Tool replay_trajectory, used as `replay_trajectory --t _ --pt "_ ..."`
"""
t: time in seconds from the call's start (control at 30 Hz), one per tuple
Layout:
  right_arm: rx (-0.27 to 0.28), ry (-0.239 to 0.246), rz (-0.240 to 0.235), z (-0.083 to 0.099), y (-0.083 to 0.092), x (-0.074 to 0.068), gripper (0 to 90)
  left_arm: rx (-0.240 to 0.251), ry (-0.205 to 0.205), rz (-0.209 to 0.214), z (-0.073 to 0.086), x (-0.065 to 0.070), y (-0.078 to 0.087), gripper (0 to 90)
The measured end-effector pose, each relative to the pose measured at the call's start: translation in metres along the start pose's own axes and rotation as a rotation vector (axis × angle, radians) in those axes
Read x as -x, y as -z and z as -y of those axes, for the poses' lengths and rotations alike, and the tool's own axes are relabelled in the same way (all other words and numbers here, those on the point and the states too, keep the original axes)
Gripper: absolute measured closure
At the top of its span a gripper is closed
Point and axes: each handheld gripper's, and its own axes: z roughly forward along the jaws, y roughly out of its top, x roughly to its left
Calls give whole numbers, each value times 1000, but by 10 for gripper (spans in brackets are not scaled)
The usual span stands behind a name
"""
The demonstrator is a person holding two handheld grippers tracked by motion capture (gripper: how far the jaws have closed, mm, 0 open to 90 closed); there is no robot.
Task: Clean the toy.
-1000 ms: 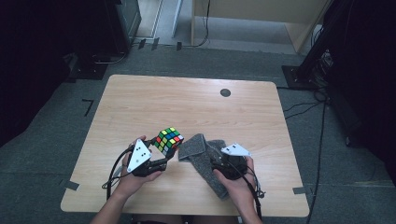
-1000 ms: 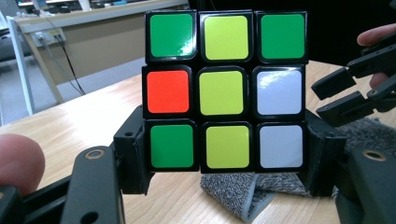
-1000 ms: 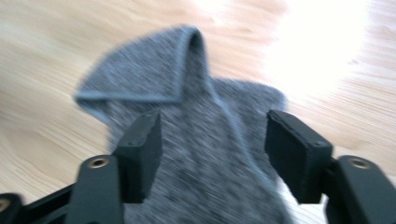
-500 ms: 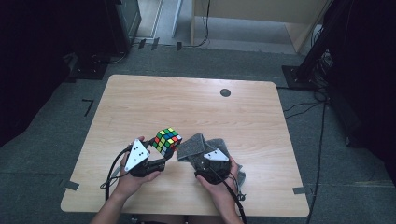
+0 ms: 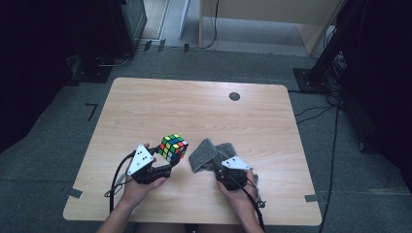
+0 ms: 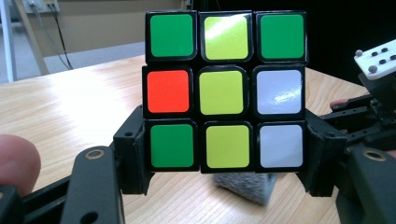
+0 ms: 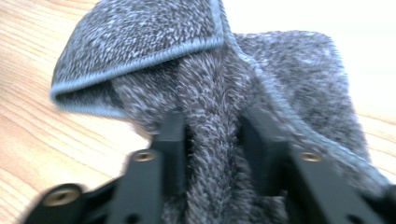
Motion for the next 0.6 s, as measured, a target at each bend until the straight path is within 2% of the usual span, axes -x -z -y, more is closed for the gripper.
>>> replay_trajectory --t 0.07,0.13,0.17,0.23,0.27,0.33,0.4,0.47,0.53,0.6 --pt "6 -15 6 1 1 3 803 2 6 0 -1 0 0 340" --pt "9 -41 -19 1 3 6 825 -1 4 4 -3 0 -1 340" --pt "19 -70 -47 1 5 10 829 2 5 9 -5 1 -2 340" --pt "67 -116 -81 2 14 15 833 1 -8 18 -6 4 -3 340" --pt "100 -121 -86 0 21 17 833 -2 -17 21 -6 6 -5 340" --pt "163 -113 -85 -5 35 19 833 -20 -48 24 -5 10 -8 340" --pt "266 -98 -106 -14 55 22 833 -36 -76 27 -5 15 -11 340" --pt "337 -74 -117 -24 71 21 832 -64 -132 27 -4 23 -14 341" --pt "393 -56 -148 -33 86 17 830 -107 -193 1 -3 32 -19 341" --pt "412 -13 -182 -42 98 6 827 -147 -226 -5 -3 40 -24 341"
